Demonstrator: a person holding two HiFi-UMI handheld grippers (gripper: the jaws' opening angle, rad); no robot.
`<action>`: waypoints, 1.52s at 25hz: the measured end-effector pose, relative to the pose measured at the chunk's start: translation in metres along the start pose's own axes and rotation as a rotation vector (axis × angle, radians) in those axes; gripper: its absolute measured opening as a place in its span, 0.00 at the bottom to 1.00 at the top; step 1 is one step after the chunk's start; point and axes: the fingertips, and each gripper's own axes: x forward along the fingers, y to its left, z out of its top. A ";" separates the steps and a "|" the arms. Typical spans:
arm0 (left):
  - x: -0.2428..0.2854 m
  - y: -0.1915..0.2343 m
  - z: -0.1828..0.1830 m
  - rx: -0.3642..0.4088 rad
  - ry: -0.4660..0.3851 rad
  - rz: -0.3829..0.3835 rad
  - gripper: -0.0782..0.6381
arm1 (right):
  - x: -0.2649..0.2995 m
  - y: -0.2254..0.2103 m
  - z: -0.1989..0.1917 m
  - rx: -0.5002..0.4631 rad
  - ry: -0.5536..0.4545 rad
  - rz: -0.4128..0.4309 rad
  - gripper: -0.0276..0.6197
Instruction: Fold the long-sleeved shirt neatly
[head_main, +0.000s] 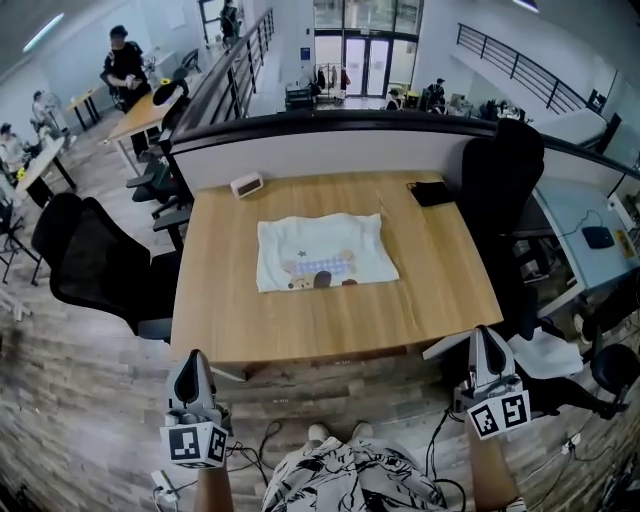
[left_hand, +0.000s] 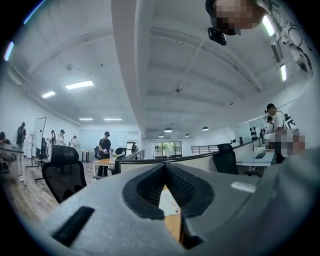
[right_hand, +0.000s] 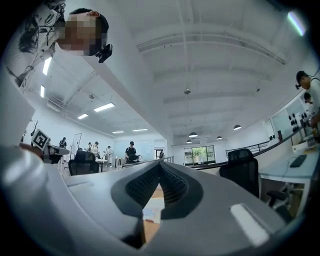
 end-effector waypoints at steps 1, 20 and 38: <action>-0.001 -0.003 0.002 0.002 0.002 0.001 0.12 | -0.001 -0.005 0.001 0.005 0.000 -0.004 0.05; 0.003 -0.021 0.003 0.046 -0.041 0.057 0.12 | 0.000 -0.044 -0.009 -0.065 0.005 0.052 0.05; 0.005 -0.032 0.004 0.073 -0.038 0.054 0.12 | 0.013 -0.033 -0.012 -0.060 0.030 0.056 0.05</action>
